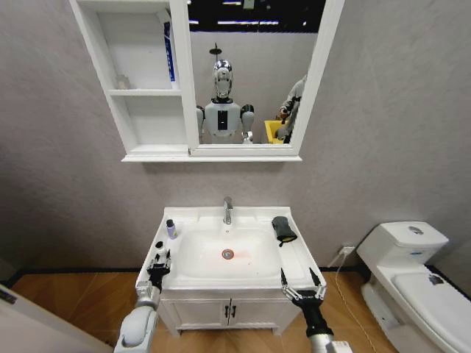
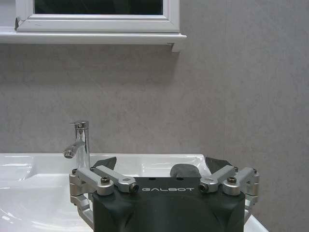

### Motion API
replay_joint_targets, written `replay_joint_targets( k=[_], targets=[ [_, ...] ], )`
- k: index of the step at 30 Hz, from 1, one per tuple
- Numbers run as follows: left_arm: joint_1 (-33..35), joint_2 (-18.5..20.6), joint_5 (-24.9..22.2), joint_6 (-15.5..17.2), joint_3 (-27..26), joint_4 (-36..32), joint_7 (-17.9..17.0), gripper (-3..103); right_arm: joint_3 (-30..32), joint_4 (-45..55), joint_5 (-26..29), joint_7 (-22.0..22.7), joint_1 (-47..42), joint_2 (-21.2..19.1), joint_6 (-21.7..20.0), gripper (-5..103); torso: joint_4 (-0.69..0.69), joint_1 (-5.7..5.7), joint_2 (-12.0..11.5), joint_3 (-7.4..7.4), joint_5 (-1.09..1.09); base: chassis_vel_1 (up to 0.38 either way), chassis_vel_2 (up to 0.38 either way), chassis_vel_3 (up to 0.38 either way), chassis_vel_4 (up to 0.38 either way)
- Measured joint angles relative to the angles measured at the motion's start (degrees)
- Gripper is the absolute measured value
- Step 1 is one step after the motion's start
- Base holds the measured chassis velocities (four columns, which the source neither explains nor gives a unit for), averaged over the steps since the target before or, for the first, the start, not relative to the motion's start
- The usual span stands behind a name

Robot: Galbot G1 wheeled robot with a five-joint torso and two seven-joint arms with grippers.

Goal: Move facial cleanser and shampoo from washbasin to cabinet, then wipe washbasin with towel.

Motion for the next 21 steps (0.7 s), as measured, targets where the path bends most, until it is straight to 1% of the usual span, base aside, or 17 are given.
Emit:
replay_joint_targets(
  k=[2,4,5,7,8,9,10,11,12,14,15,16,17,18,20,21],
  targets=[
    [0.4,0.2,0.0,0.2,0.1,-1.0,0.0,30,0.0,0.0,0.0,0.0,-0.1,0.0,0.0,100,0.0,0.0,0.0,0.0,0.0,0.0,0.0,0.0,0.0],
    [1.2,1.4,0.0,0.5,0.2,-3.7,0.0,30,-0.1,0.1,0.0,0.1,-0.3,0.0,0.0,100,0.0,0.0,0.0,0.0,0.0,0.0,0.0,0.0,0.0],
    [1.2,1.4,0.0,0.5,0.2,-3.7,0.0,30,-0.1,0.1,0.0,0.1,-0.3,0.0,0.0,100,0.0,0.0,0.0,0.0,0.0,0.0,0.0,0.0,0.0],
    [2.1,3.9,-0.4,1.1,0.2,-7.1,0.0,30,-0.3,0.1,0.2,0.1,-0.5,0.2,0.0,100,0.01,0.0,0.0,0.0,-0.01,0.0,0.0,0.0,0.0],
    [2.1,3.9,-0.4,1.1,0.2,-7.1,0.0,30,-0.3,0.1,0.2,0.1,-0.5,0.2,0.0,100,0.01,0.0,0.0,0.0,-0.01,0.0,0.0,0.0,0.0],
    [2.5,6.0,-1.7,2.3,0.2,-9.3,0.0,30,-0.4,0.1,0.2,0.1,-0.6,0.2,0.0,100,0.01,0.0,0.0,0.0,-0.02,0.0,0.0,0.0,0.0],
    [2.6,9.4,-4.4,4.5,0.3,-12.5,-0.3,30,-0.6,0.0,0.1,0.0,-0.8,0.3,0.0,100,0.01,0.0,0.0,-0.01,-0.01,0.0,0.0,0.0,0.0],
    [2.6,9.4,-4.4,4.5,0.3,-12.5,-0.3,30,-0.6,0.0,0.1,0.0,-0.8,0.3,0.0,100,0.01,0.0,0.0,-0.01,-0.01,0.0,0.0,0.0,0.0],
    [2.4,12.0,-6.8,6.2,0.3,-14.7,-0.8,30,-0.7,0.0,0.0,0.0,-0.9,0.3,0.1,100,0.01,0.0,0.0,-0.01,0.0,0.0,0.0,0.0,0.0],
    [0.0,18.4,-12.6,10.1,0.1,-19.4,-3.4,30,-0.8,-0.2,-0.3,0.0,-0.9,0.1,0.1,100,0.0,0.0,0.0,-0.01,0.0,0.0,0.0,0.0,0.0],
    [0.0,18.4,-12.6,10.1,0.1,-19.4,-3.4,30,-0.8,-0.2,-0.3,0.0,-0.9,0.1,0.1,100,0.0,0.0,0.0,-0.01,0.0,0.0,0.0,0.0,0.0],
    [-1.6,20.9,-15.1,11.4,-0.1,-21.0,-4.0,30,-0.8,-0.3,-0.4,0.0,-0.8,0.1,0.1,100,0.0,0.0,0.0,-0.01,0.0,0.0,0.0,0.0,0.0],
    [-3.8,24.5,-19.0,13.2,-0.5,-22.7,-4.8,30,-0.8,-0.4,-0.5,0.0,-0.7,0.0,0.1,100,-0.01,0.0,0.0,0.0,0.0,0.0,0.0,0.0,0.0],
    [-3.8,24.5,-19.0,13.2,-0.5,-22.7,-4.8,30,-0.8,-0.4,-0.5,0.0,-0.7,0.0,0.1,100,-0.01,0.0,0.0,0.0,0.0,0.0,0.0,0.0,0.0],
    [-7.6,30.6,-25.2,16.1,-0.9,-24.4,-6.4,30,-0.8,-0.7,-0.6,0.0,-0.6,0.0,0.2,100,-0.01,0.0,0.0,0.0,-0.01,0.0,0.0,0.0,0.0],
    [-9.7,34.5,-28.9,18.0,-1.2,-25.1,-7.5,30,-0.8,-0.8,-0.6,0.0,-0.6,0.0,0.4,100,-0.01,0.0,0.0,0.0,-0.02,0.0,0.0,0.0,0.0]
  ],
)
